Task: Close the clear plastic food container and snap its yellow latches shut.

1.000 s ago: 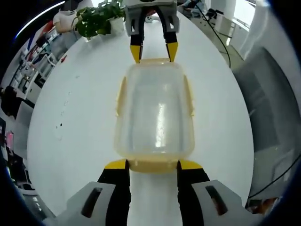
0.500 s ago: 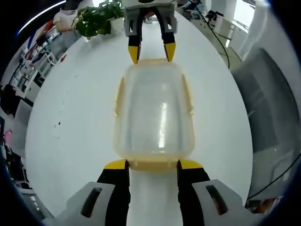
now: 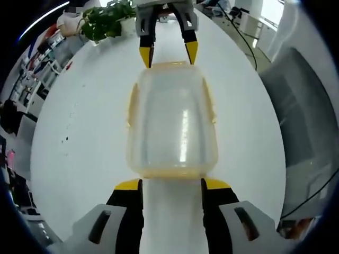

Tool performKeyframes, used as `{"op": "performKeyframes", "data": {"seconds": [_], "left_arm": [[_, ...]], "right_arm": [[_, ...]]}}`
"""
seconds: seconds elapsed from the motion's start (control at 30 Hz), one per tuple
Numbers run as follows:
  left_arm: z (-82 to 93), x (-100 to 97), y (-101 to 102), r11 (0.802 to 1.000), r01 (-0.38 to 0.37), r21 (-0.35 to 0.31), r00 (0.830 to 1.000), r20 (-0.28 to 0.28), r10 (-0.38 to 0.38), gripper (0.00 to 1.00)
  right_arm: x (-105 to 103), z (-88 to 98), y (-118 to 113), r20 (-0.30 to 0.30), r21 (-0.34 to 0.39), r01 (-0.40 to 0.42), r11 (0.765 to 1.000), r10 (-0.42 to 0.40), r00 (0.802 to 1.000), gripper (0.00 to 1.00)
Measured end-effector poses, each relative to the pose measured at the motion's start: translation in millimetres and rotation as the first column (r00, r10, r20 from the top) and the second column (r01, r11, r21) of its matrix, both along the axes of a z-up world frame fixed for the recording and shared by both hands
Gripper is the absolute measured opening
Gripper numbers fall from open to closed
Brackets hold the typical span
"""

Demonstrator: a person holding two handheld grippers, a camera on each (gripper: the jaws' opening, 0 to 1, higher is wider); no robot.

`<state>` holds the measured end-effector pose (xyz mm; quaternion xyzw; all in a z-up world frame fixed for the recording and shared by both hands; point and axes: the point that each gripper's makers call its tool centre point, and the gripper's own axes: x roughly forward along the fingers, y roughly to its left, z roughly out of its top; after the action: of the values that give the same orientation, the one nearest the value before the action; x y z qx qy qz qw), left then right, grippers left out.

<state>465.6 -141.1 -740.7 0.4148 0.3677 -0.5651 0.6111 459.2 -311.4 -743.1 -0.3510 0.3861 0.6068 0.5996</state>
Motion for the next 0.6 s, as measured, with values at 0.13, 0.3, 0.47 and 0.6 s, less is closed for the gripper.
{"op": "performKeyframes", "data": {"seconds": [0.13,0.3,0.47,0.6], "left_arm": [[7.1,-1.3,0.7,0.999,-0.038,-0.025,0.999,-0.008,0.038,0.43],[17.5,-0.6,-1.1,0.987,-0.132,-0.089,0.991,-0.03,0.129,0.42],[22.6,-1.7,-4.7,0.964,-0.229,-0.134,0.973,-0.049,0.224,0.41],[19.6,0.2,-5.2,0.947,-0.293,-0.136,0.956,-0.044,0.289,0.41]], "right_arm": [[-3.1,3.7,-0.9,0.002,0.015,0.019,1.0,-0.019,1.0,0.47],[-4.8,11.2,-3.3,0.001,0.052,0.072,0.996,-0.072,0.997,0.47],[1.6,17.7,-4.0,0.018,0.085,0.183,0.979,-0.185,0.983,0.49],[8.4,19.7,-1.5,-0.02,0.126,0.331,0.935,-0.331,0.943,0.47]]}}
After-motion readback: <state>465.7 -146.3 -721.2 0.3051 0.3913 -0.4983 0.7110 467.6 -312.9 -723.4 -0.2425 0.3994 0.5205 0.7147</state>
